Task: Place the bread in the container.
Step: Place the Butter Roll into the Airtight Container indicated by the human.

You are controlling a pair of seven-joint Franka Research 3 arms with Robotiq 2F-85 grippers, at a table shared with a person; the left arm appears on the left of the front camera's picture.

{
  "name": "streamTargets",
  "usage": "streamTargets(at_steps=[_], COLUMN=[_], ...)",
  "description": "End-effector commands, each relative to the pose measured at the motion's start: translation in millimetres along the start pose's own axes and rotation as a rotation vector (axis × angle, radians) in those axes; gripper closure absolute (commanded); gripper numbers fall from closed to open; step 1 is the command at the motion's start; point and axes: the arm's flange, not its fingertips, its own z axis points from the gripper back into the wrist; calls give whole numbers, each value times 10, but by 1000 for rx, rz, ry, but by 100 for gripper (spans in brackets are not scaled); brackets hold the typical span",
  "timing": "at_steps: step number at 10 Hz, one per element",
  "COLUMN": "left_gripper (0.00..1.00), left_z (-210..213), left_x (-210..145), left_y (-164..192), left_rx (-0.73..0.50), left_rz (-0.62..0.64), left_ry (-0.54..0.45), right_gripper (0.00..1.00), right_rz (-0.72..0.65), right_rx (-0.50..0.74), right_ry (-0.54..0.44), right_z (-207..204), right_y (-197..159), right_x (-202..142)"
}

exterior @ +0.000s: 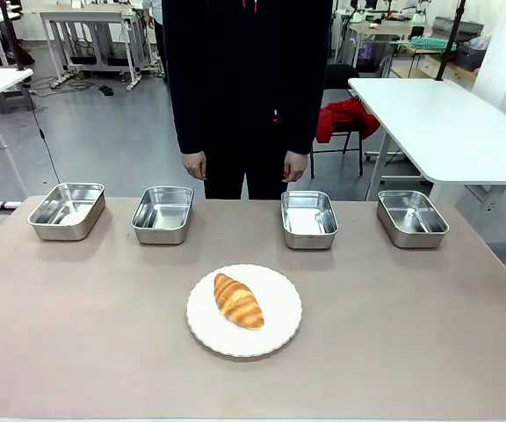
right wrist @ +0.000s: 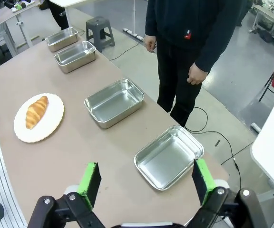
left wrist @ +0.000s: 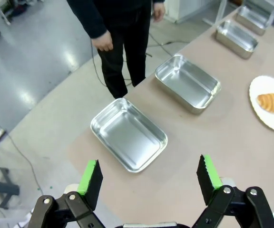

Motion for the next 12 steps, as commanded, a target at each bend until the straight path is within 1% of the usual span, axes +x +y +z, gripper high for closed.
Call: streamTargets(at_steps=[1, 3, 8, 9, 10, 11, 12], left_gripper=[0, 0, 0, 0, 0, 0, 0], left_z=[-28, -42, -23, -17, 5, -16, -16], left_x=[9, 67, 81, 96, 100, 93, 93], left_y=[-81, -113, -168, -155, -166, -94, -94], left_rx=[11, 16, 24, 32, 41, 14, 14], left_rz=[2, 20, 67, 84, 95, 61, 61], left_ry=[-43, -18, -19, -12, -21, -13, -13], right_gripper=[0, 0, 0, 0, 0, 0, 0], right_rz=[27, 30, 14, 13, -1, -1, -1], right_rx=[-13, -17, -24, -19, -5, -5, -5], right_ry=[-29, -35, -41, -35, -9, -9, -9], right_z=[-8, -15, -4, -6, 17, 17, 17], right_y=[58, 65, 42, 31, 22, 22, 22], right_x=[-36, -22, -22, -29, 7, 7, 7])
